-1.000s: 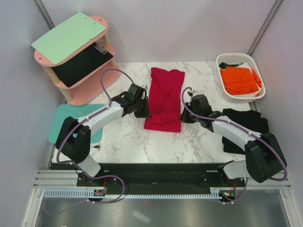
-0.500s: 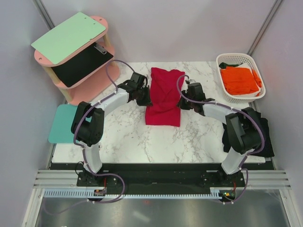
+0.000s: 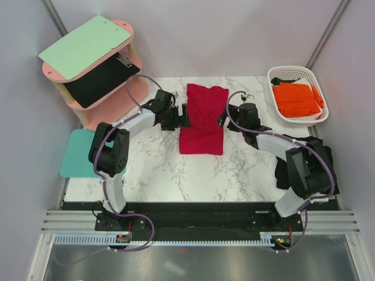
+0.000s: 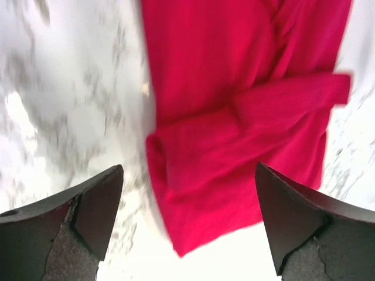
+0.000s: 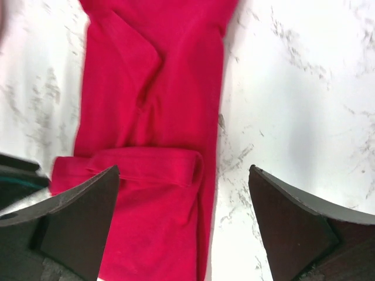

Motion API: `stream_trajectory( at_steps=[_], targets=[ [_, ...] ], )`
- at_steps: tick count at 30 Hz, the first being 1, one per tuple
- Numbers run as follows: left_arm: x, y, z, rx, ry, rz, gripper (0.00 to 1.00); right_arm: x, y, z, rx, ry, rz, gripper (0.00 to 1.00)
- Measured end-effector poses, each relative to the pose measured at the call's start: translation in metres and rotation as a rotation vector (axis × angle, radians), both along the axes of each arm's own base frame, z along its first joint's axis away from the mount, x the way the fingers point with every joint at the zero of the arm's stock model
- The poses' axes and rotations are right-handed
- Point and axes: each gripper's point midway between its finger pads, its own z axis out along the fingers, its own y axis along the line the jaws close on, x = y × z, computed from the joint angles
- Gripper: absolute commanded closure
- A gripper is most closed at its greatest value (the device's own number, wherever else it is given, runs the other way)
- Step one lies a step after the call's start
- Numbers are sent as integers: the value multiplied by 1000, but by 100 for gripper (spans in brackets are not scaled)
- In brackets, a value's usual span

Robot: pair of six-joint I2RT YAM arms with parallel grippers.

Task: Fold and stack the t-shirts
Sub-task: Fold the folded rectangular tshirt in 1/3 of the way

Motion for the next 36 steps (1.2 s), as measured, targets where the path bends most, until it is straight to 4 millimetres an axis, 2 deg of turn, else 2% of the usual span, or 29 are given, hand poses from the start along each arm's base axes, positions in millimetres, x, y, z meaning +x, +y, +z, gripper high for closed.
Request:
stream_trajectory(
  at_steps=[3, 5, 8, 9, 10, 12, 13, 22, 25, 29, 36],
  targets=[
    [-26, 12, -11, 21, 22, 7, 3, 0, 1, 16, 22, -45, 5, 2],
    [-39, 19, -19, 32, 33, 11, 6, -3, 5, 12, 35, -42, 30, 11],
    [-51, 25, -30, 41, 48, 14, 16, -9, 15, -5, 46, -1, 93, 75],
    [-55, 27, -33, 41, 50, 15, 18, -11, 21, -12, 51, 23, 120, 100],
    [-58, 28, -34, 37, 43, 15, 32, -10, 29, -20, 66, 50, 146, 100],
    [-63, 30, -32, 29, 36, 22, 69, -8, 46, -29, 74, 76, 211, 100],
    [-66, 32, -30, 30, 29, 22, 98, -7, 57, -32, 80, 90, 247, 100],
    [-65, 34, -11, 12, -30, 37, 98, -8, 149, -26, 111, 91, 521, 100],
    [-65, 32, -10, 1, -32, 34, 98, -9, 158, -37, 122, 128, 558, 100],
    [-62, 26, -10, -29, -32, 29, 98, -23, 158, -55, 120, 207, 579, 100],
    [-63, 20, -40, -31, 41, 21, 98, -40, 171, -53, 118, 220, 627, 100]
  ],
)
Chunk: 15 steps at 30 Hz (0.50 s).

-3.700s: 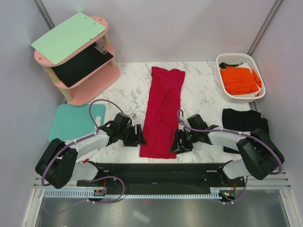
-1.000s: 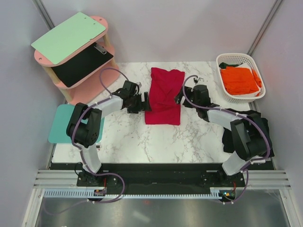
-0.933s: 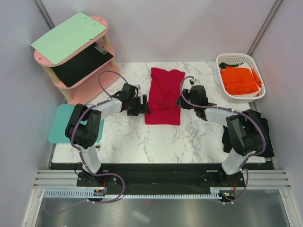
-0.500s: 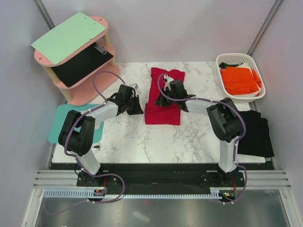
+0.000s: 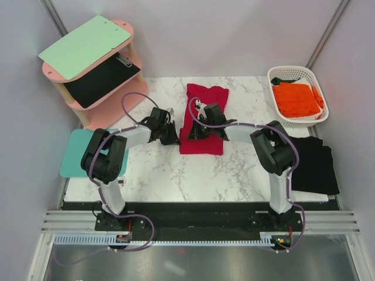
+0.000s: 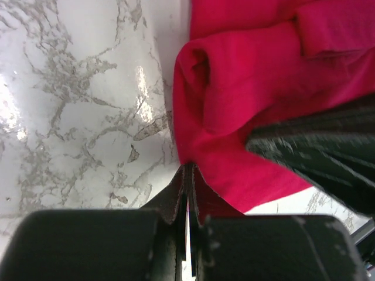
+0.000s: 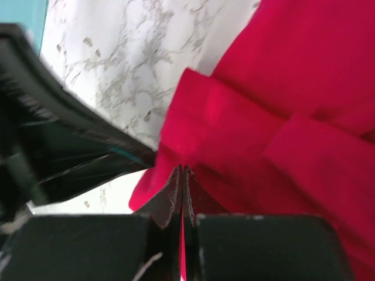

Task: Fold and stack the t-shirts
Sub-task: Fold the folded rectangular tshirt in 1/3 of the way

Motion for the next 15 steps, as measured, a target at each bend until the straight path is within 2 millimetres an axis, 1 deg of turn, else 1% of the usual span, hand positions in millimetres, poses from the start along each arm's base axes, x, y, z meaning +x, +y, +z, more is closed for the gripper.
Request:
stream_trajectory(
  at_steps=[3, 6, 8, 12, 15],
  targets=[
    [-2, -1, -11, 1, 28, -4, 98, -10, 4, 6, 9, 0, 22, 100],
    [2, -4, -11, -10, 28, -3, 98, -14, 9, 13, 23, -9, 40, 100],
    [5, -6, -11, -16, 24, -1, 98, -15, 10, 14, 27, -8, 47, 100],
    [8, -11, -12, -35, 26, -6, 98, -17, 13, 8, 26, 18, 65, 100],
    [11, -13, -11, -43, 22, -6, 98, -11, 20, -7, 18, 46, 82, 100]
  ],
)
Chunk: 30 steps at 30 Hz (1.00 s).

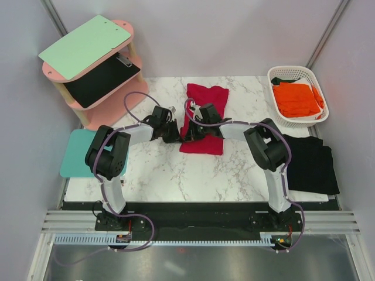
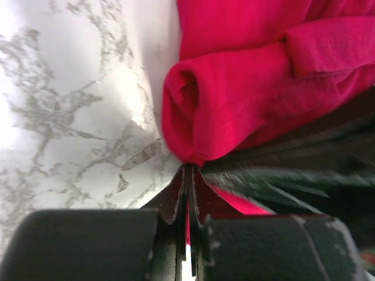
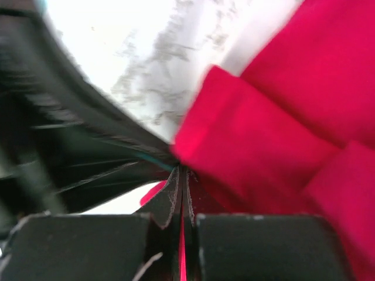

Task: Fold and stack the t-shirts
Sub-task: Fold the folded rectangular tshirt in 1/3 of the way

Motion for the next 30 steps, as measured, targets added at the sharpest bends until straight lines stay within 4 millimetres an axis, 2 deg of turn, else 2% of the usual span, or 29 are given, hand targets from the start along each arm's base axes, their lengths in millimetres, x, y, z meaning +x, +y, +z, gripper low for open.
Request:
stream_trajectory(
  at_steps=[2, 8, 12, 22, 30],
  targets=[
    [1, 1, 0, 4, 0, 4, 98, 1, 1, -11, -1, 29, 8, 100],
    [3, 2, 0, 3, -4, 11, 98, 8, 0, -10, -14, 24, -9, 100],
    [4, 2, 0, 3, -4, 11, 98, 20, -3, -9, -45, -9, -56, 100],
    [10, -4, -1, -6, -4, 1, 98, 89, -40, 5, -204, -198, -330, 100],
    [10, -5, -1, -11, -4, -3, 98, 128, -70, 26, -335, -366, -478, 97]
  ],
)
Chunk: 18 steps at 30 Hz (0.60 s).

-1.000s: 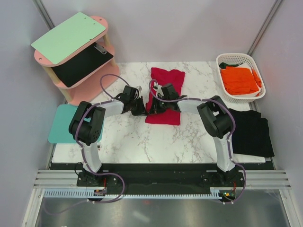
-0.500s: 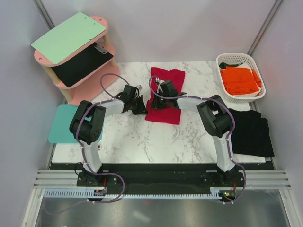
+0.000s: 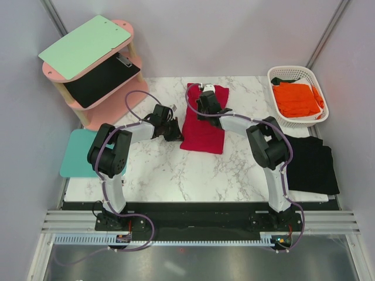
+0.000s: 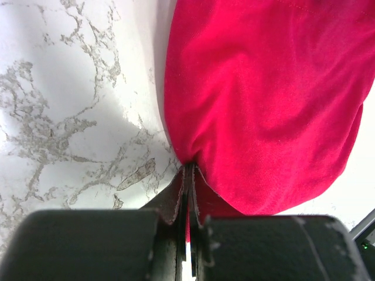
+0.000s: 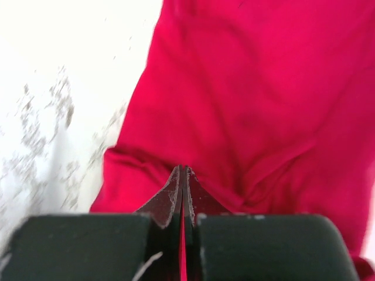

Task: Fold and stack the t-shirts
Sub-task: Fold the folded rectangular tshirt in 1/3 of the way

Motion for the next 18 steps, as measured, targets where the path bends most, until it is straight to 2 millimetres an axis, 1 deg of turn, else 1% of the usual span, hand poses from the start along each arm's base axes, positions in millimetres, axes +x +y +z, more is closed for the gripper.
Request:
stream_trajectory(
  at_steps=[2, 4, 5, 6, 7, 8, 9, 10, 11, 12, 13, 14, 15, 16, 17, 18],
  targets=[
    [0, 0, 0, 0, 0, 0, 98, 8, -6, 6, -27, -47, -21, 96],
    [0, 0, 0, 0, -2, 0, 98, 9, -12, 11, -46, -81, -36, 95],
    [-1, 0, 1, 0, -7, 1, 98, 6, -16, 13, -50, -95, -41, 91],
    [-2, 2, 1, 3, -11, 4, 96, -2, -23, 16, -60, -98, -45, 82],
    [-4, 4, 1, 10, -13, 9, 83, -8, -29, 20, -65, -103, -52, 74],
    [-8, 7, 2, 19, -15, 12, 70, -15, -34, 28, -65, -111, -56, 52],
    [-12, 10, 1, 34, -18, 17, 50, -21, -39, 37, -59, -121, -66, 41],
    [-15, 14, 2, 46, -21, 17, 24, -25, -42, 46, -44, -128, -78, 32],
    [-17, 15, 6, 47, -28, 21, 17, -28, -47, 58, -31, -146, -88, 21],
    [-18, 18, 13, 52, -46, 31, 11, -36, -53, 70, -11, -158, -94, 17],
    [-18, 20, 18, 59, -65, 30, 8, -40, -57, 78, 10, -162, -103, 14],
    [-16, 23, 24, 69, -88, 43, 8, -46, -63, 86, 40, -169, -109, 6],
    [-17, 25, 26, 75, -98, 47, 8, -52, -72, 88, 62, -162, -123, 4],
    [-17, 26, 26, 79, -101, 50, 8, -58, -81, 88, 85, -149, -134, 2],
    [-18, 27, 25, 82, -99, 51, 8, -64, -92, 83, 108, -129, -147, 2],
    [-20, 28, 22, 88, -94, 54, 12, -70, -105, 75, 126, -103, -165, 2]
  ],
)
